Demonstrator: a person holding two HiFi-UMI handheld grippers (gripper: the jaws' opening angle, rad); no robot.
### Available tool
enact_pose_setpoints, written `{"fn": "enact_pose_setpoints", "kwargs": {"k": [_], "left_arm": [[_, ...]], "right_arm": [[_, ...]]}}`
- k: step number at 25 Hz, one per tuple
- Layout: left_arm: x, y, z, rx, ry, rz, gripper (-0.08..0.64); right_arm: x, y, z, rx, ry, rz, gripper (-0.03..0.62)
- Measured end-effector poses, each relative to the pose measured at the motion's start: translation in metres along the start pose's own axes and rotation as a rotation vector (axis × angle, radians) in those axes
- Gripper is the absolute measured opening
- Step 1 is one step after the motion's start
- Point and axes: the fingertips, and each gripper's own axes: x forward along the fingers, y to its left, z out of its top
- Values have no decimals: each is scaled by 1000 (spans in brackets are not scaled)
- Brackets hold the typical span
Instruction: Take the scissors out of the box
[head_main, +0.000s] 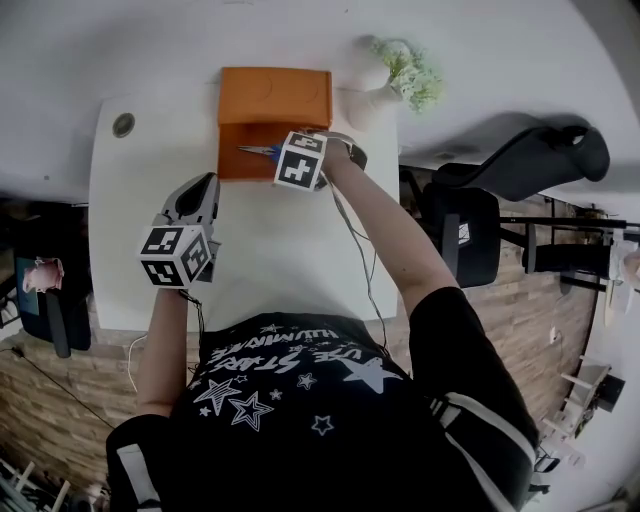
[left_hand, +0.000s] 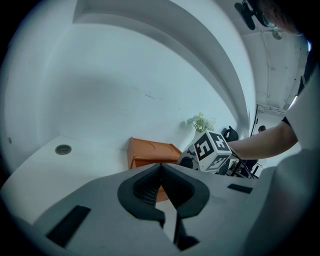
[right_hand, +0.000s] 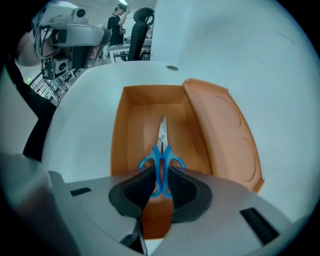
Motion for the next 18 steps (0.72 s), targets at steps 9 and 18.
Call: {"fn": "enact_pose_setpoints", "kwargs": {"k": [9, 18], "left_arm": [[-18, -15, 8, 27, -32, 4, 17], [-58, -33, 14, 56, -79, 48, 17]], "right_arm": [[-42, 5, 3, 10, -79, -67, 101], [-100, 15, 1, 96, -227, -159, 101]]}}
